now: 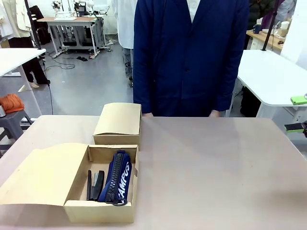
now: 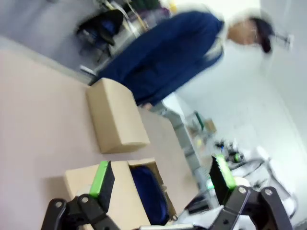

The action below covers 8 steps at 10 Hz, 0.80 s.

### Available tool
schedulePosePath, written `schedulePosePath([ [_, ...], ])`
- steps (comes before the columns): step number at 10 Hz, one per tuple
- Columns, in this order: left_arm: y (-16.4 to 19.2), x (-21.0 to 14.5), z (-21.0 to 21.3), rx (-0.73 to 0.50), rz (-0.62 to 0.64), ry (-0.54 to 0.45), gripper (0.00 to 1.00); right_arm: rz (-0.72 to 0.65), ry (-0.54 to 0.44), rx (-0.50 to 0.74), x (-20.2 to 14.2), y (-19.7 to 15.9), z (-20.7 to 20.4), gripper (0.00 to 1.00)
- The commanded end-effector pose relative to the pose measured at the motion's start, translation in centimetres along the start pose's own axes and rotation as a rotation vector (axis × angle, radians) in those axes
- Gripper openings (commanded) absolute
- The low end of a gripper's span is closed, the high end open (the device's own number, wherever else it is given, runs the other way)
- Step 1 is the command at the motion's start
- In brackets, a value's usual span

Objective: Place items inside the box.
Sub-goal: Pick up a Pencil pouch or Stapler and place it inside the Mailer Box closest to the robot.

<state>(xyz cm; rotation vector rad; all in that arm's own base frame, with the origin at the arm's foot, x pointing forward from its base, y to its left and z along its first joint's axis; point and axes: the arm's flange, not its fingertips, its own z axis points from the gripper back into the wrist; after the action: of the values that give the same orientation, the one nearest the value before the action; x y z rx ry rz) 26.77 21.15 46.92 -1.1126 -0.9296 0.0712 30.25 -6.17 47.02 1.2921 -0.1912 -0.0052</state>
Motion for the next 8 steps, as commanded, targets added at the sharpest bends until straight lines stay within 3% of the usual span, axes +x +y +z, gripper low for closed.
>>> schedulePosePath([
  [1, -5.2, -4.6, -4.8, -0.294, -0.868, 0.032, 1.0, 0.009, -0.007, 0.024, 0.0, 0.3, 0.1, 1.0],
  [2, -5.0, -6.4, -6.5, -0.293, -1.14, -0.013, 1.0, 0.009, -0.007, 0.024, 0.0, 0.3, 0.1, 1.0],
  [3, -4.0, -7.8, -6.8, -0.382, -1.131, -0.03, 1.0, 0.009, -0.007, 0.024, 0.0, 0.3, 0.1, 1.0],
  [4, -2.4, -8.2, -6.4, -0.358, -1.157, -0.015, 1.0, 0.009, -0.007, 0.024, 0.0, 0.3, 0.1, 1.0],
  [5, -6.8, -0.3, -5.8, -0.11, -0.462, 0.196, 1.0, 0.009, -0.007, 0.024, 0.0, 0.3, 0.1, 1.0],
  [7, -6.8, -0.3, -5.8, -0.11, -0.462, 0.196, 1.0, 0.009, -0.007, 0.024, 0.0, 0.3, 0.1, 1.0],
  [8, -5.4, -0.7, -6.4, -0.142, -0.571, 0.217, 1.0, 0.009, -0.007, 0.024, 0.0, 0.3, 0.1, 1.0],
])
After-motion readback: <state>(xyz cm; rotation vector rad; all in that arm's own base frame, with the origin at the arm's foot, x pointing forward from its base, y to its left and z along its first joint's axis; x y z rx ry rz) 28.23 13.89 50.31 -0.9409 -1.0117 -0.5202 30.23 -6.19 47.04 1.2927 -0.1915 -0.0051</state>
